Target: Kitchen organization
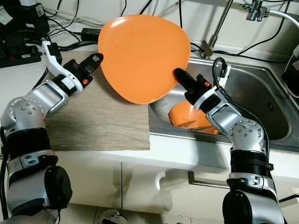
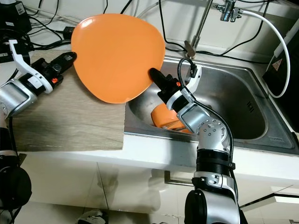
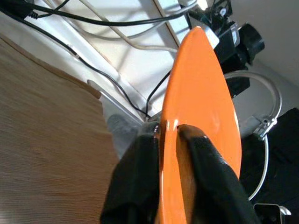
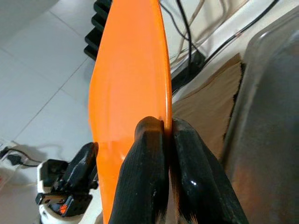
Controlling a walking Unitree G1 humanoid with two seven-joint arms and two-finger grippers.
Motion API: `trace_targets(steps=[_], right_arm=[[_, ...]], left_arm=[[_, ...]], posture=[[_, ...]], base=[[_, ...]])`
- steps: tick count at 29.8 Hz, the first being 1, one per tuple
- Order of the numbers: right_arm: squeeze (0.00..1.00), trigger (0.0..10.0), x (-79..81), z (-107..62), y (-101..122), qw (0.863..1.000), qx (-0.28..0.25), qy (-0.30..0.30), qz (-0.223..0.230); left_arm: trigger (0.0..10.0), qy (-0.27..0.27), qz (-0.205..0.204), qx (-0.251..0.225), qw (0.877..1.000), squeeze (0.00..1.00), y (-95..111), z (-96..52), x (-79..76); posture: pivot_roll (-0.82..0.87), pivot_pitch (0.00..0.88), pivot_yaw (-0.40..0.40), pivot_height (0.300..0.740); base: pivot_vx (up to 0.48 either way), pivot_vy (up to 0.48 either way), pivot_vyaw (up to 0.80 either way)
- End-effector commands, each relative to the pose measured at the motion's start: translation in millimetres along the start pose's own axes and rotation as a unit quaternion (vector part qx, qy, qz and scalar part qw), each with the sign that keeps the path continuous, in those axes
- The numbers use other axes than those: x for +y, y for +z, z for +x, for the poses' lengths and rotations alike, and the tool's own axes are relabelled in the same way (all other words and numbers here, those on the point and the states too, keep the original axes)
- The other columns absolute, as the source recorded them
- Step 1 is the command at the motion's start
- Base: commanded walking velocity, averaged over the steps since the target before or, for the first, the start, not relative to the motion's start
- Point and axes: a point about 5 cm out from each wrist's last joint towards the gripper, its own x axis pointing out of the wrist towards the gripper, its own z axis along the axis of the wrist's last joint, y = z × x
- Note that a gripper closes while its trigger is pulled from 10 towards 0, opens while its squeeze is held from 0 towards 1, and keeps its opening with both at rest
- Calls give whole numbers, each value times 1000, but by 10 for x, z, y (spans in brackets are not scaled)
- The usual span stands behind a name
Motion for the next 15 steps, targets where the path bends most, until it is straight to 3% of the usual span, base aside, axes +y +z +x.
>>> trace_targets(steps=[1,3,4,11,15], right_arm=[[0,0,-48,-55,228,998,-44,-24,-22],[0,0,-93,-111,367,997,-66,-37,-31],[0,0,-116,-146,442,995,-76,-44,-39],[0,0,-200,-318,746,988,-122,-71,-57],[0,0,-273,-421,871,984,-134,-94,-73]], left_arm=[[10000,4,36,-8,999,1000,64,31,-56],[10000,25,73,-9,997,1000,73,35,-15],[10000,29,75,-13,997,8,73,36,-4],[10000,-7,74,-22,997,0,57,56,-93],[10000,-45,123,12,991,0,-79,102,-197]], posture=[[75,6,-81,740],[74,6,-79,740],[73,6,-77,740],[69,6,-72,740],[68,6,-71,740]], base=[[0,0,0],[0,0,0],[0,0,0],[0,0,0],[0,0,0]])
